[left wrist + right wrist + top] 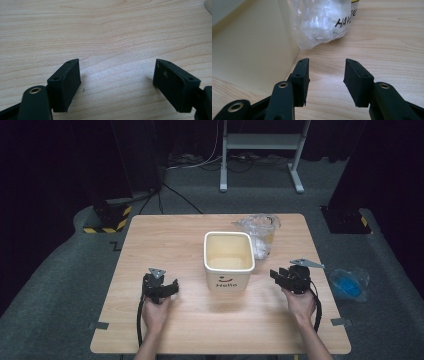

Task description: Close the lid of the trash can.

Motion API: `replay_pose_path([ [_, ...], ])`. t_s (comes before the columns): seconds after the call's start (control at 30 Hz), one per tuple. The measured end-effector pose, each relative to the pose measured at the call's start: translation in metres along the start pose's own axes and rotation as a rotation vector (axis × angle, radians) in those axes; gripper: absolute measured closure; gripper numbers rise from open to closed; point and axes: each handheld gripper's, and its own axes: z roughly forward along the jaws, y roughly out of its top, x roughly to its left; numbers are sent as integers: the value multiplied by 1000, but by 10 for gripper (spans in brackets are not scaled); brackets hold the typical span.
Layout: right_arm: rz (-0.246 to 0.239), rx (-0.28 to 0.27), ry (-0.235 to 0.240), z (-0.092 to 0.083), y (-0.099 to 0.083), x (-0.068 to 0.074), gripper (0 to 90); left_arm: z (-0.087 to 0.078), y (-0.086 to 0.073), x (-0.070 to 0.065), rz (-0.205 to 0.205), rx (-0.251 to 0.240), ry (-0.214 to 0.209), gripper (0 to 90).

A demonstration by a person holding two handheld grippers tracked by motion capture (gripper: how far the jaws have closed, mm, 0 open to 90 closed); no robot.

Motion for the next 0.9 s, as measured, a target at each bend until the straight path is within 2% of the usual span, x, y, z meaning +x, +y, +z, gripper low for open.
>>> replay_pose_path([
  [0.17, -12, 2, -11, 4, -5, 0, 550, 0, 0, 0, 0, 0, 0, 219],
  [0.37, -1, 7, -21, 10, -11, -3, 550, 0, 0, 0, 0, 0, 0, 219],
  [0.57, -26, 25, -44, 16, -16, -4, 546, 0, 0, 0, 0, 0, 0, 219],
  [0.73, -69, 30, -63, 21, -18, 0, 546, 0, 0, 0, 0, 0, 0, 219],
  [0.9, -77, 44, -74, 27, -21, 1, 546, 0, 0, 0, 0, 0, 0, 219],
])
